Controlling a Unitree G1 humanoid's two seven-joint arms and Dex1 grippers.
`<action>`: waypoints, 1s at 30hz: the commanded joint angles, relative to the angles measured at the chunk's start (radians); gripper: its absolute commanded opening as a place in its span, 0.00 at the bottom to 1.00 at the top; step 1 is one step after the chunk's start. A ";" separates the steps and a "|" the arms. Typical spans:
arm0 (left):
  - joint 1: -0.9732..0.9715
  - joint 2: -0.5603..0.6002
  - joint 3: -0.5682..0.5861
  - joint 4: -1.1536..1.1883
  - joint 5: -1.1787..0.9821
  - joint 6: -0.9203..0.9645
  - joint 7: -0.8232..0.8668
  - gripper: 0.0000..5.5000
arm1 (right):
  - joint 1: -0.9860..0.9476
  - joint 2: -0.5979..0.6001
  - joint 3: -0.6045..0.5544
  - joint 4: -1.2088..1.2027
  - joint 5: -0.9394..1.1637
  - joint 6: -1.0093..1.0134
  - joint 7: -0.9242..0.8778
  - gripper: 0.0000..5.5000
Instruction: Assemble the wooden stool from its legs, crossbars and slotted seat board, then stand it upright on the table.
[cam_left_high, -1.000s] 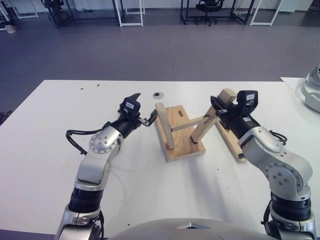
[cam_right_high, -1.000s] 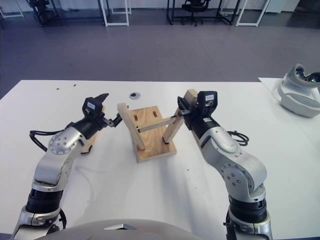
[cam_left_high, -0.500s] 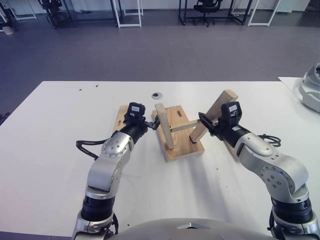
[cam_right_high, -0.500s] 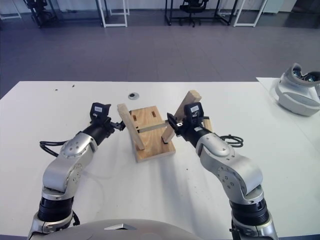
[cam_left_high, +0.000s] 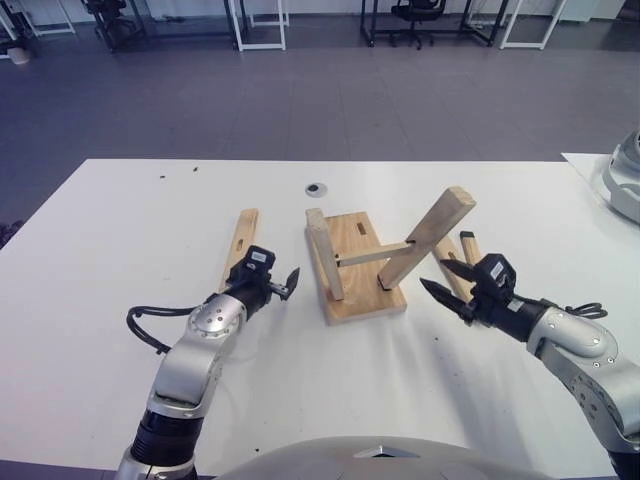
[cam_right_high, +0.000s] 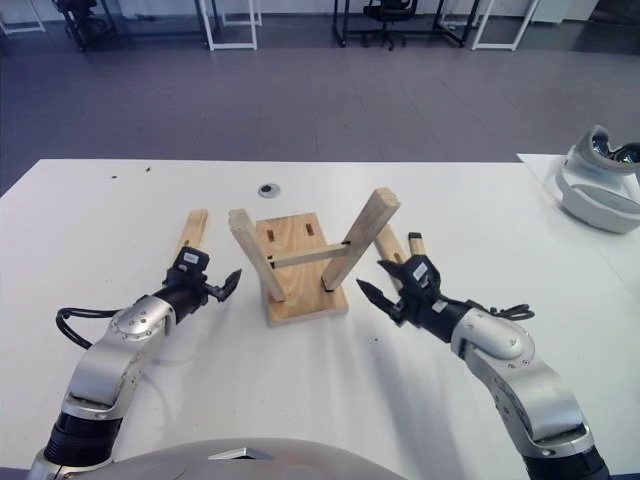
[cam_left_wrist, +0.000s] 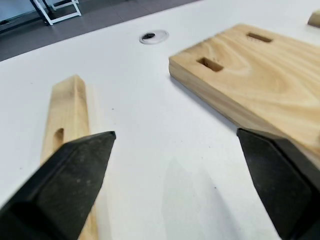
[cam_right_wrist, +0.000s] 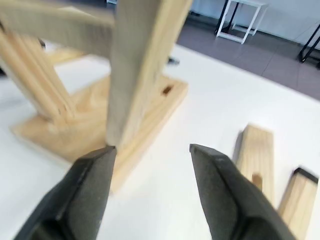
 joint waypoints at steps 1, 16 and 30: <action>-0.055 0.025 -0.084 0.131 0.047 -0.046 -0.056 0.81 | -0.129 0.057 0.149 0.276 -0.228 -0.106 -0.050 0.50; -0.087 0.012 0.051 0.112 0.070 -0.126 -0.022 0.81 | -0.086 0.235 -0.013 0.121 -0.232 -0.086 -0.191 0.50; -0.187 -0.304 0.118 -0.440 -0.187 0.361 0.243 0.81 | -0.215 0.318 0.028 -0.384 -0.074 0.175 -0.338 0.50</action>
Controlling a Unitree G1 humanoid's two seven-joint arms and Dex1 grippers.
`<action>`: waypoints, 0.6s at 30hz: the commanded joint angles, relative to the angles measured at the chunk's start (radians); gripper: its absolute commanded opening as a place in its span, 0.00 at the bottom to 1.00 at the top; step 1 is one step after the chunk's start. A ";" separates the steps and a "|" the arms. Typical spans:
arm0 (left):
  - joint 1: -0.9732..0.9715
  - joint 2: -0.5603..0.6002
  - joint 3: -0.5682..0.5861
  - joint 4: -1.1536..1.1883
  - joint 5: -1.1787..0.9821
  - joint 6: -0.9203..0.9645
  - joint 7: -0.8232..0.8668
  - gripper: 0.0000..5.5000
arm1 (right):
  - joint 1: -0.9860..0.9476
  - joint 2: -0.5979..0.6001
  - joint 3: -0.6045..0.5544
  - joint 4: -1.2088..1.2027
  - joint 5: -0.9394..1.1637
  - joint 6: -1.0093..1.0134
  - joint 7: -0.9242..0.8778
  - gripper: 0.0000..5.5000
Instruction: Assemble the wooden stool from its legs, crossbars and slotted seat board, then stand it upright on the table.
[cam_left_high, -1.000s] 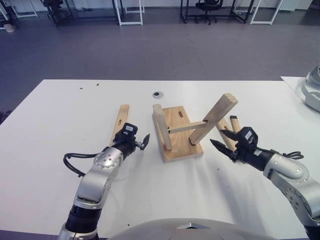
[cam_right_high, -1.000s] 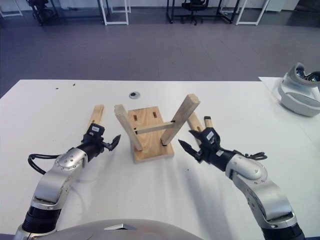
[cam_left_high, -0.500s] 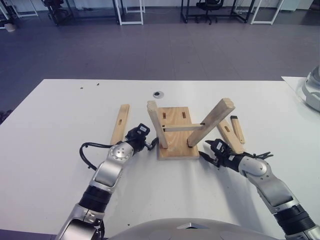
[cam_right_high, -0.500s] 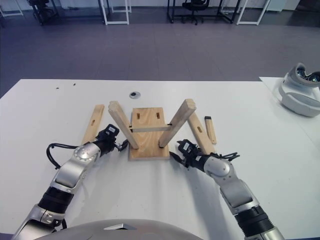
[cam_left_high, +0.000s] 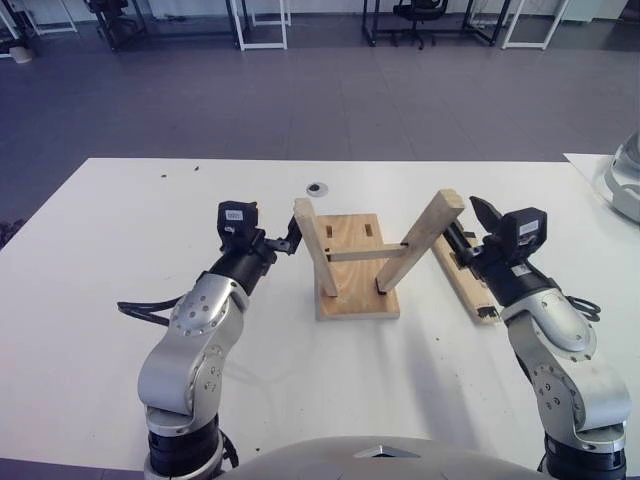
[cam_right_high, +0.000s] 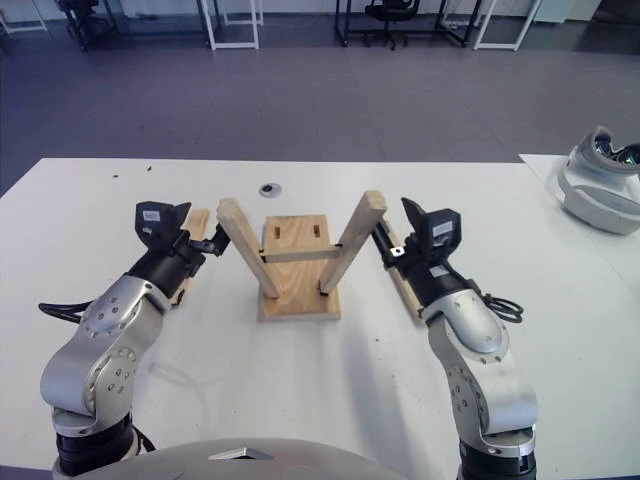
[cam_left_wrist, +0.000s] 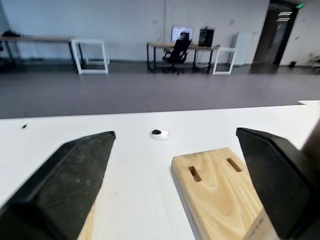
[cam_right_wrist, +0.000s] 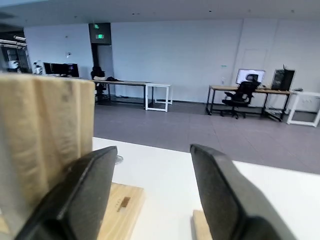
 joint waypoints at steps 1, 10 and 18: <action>-0.112 -0.037 -0.068 -0.023 -0.012 0.139 0.035 0.81 | -0.082 -0.078 0.133 -0.067 -0.048 0.076 0.052 0.50; -0.116 0.038 -0.078 -0.034 0.025 0.184 0.013 0.81 | -0.069 -0.063 0.058 -0.043 -0.001 0.173 0.052 0.50; 0.075 0.378 -0.007 0.237 0.064 -0.176 -0.306 0.81 | -0.092 -0.140 0.111 0.315 -0.150 -0.065 0.184 0.50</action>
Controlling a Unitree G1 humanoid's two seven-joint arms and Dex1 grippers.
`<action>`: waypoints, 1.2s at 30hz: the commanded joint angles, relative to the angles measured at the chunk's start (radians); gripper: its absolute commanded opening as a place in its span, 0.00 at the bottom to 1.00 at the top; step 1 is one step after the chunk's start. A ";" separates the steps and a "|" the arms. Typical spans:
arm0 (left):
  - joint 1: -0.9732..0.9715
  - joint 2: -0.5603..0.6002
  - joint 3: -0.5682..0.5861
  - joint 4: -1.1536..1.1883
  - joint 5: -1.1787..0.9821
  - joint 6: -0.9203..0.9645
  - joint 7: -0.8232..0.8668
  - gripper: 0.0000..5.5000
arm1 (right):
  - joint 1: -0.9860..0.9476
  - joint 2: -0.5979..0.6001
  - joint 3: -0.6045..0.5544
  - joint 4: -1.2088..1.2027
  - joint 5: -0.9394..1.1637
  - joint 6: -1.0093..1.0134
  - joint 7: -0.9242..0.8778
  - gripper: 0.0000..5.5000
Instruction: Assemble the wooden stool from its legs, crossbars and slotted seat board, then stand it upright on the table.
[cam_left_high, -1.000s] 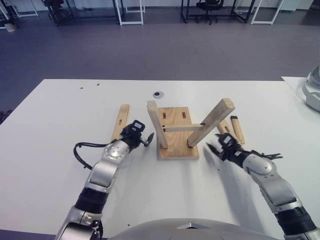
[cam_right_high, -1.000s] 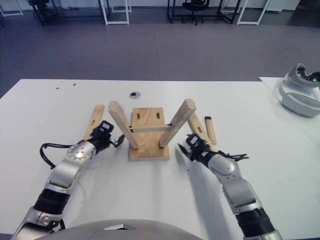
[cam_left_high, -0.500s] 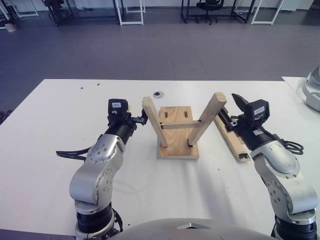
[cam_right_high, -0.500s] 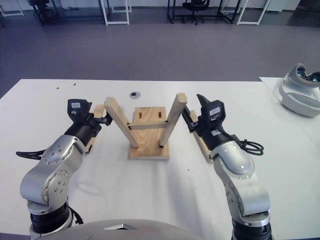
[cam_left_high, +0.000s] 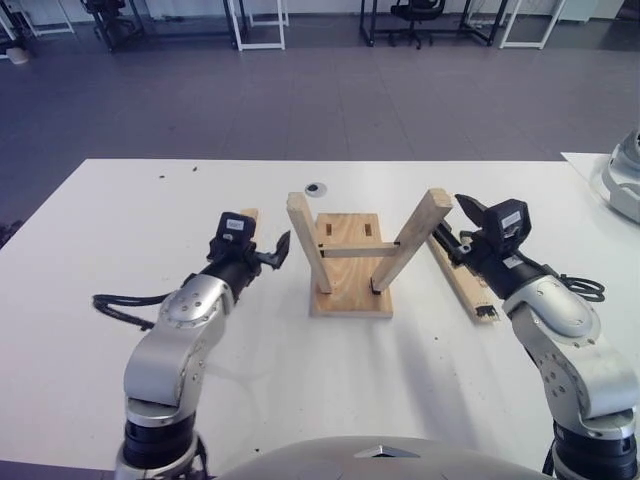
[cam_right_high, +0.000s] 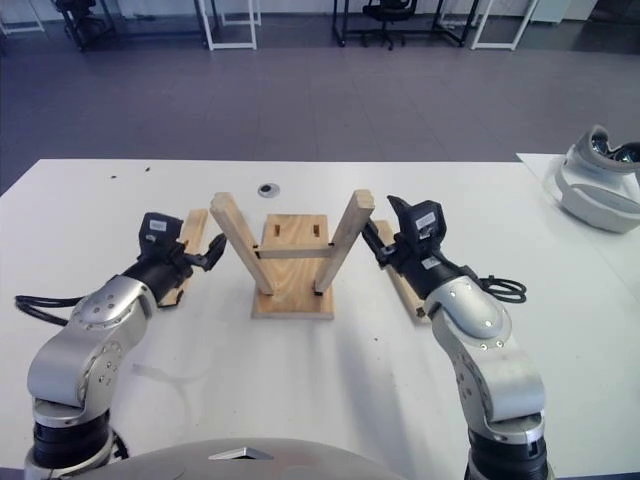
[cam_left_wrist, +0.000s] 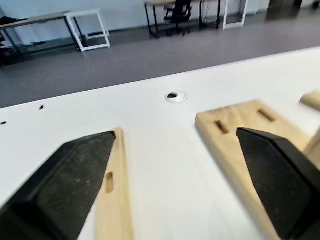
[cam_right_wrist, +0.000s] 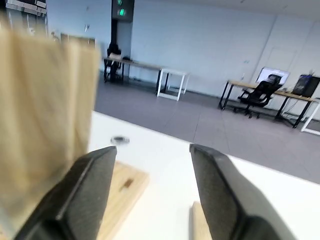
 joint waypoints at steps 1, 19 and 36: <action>0.044 0.142 -0.038 0.112 0.009 -0.157 -0.173 0.81 | -0.083 -0.049 0.101 0.272 -0.111 -0.179 0.107 0.50; 0.225 0.557 -0.199 0.183 0.094 -0.403 -0.656 0.81 | -0.218 -0.113 0.239 0.529 -0.088 -0.423 0.460 0.50; 0.097 0.456 -0.359 0.246 0.157 -0.392 -0.635 0.81 | -0.838 0.121 0.346 1.919 -0.548 -0.820 0.176 0.50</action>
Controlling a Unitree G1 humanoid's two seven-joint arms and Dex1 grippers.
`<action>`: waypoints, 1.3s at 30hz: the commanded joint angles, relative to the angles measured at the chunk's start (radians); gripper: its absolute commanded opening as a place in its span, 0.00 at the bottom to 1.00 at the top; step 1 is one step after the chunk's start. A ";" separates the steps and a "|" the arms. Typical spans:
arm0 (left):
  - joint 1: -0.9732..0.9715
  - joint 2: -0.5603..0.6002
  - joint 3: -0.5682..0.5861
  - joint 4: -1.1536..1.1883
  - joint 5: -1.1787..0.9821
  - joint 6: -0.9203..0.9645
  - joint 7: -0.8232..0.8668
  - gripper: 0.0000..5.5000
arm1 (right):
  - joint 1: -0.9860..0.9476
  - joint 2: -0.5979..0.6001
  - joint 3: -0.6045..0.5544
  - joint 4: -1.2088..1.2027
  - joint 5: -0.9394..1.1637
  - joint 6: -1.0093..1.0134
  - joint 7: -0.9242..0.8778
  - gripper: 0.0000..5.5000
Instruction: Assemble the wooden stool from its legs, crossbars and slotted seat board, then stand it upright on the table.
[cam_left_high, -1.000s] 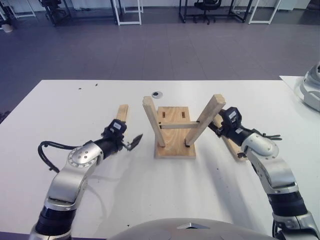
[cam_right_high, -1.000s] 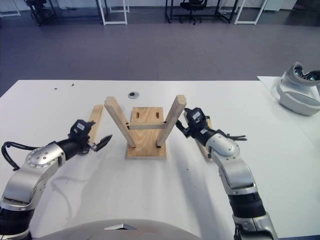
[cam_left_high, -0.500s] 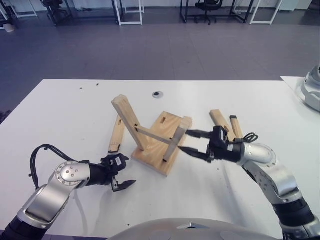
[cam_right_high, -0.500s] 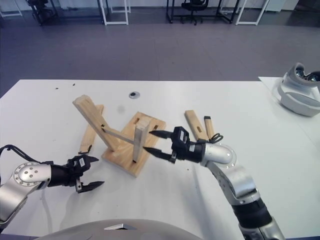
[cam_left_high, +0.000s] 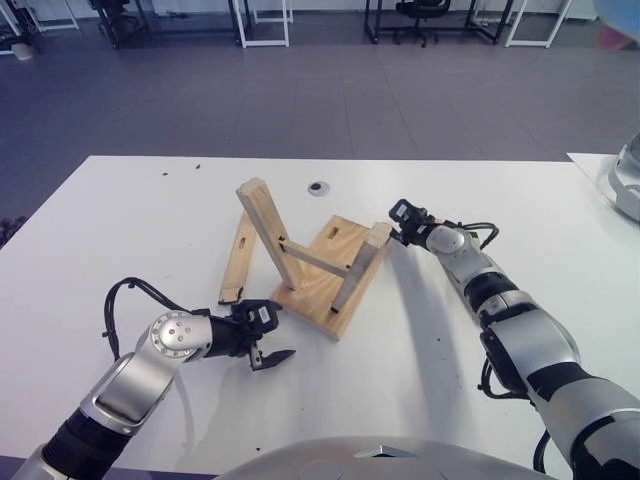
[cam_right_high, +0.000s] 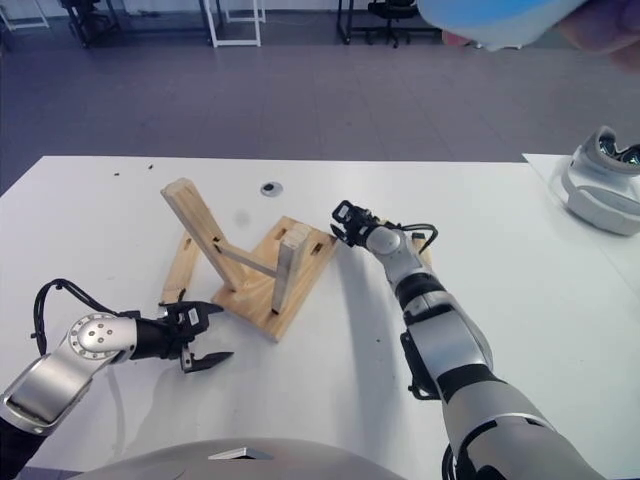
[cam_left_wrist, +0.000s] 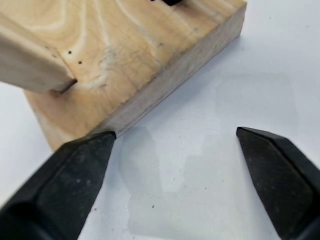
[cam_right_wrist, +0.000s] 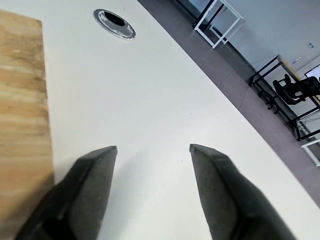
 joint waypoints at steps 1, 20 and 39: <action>-0.010 -0.006 -0.037 0.030 0.037 0.021 0.010 0.81 | 0.015 -0.019 -0.035 0.084 0.028 -0.026 0.224 0.50; -0.497 -0.240 -0.053 0.797 0.088 -0.270 -0.057 0.81 | 0.740 -0.469 -0.035 -1.107 0.304 -0.152 0.917 0.50; -0.286 -0.094 -0.086 0.396 0.150 -0.238 -0.150 0.81 | 0.283 -0.233 -0.044 -0.251 0.056 -0.320 0.450 0.50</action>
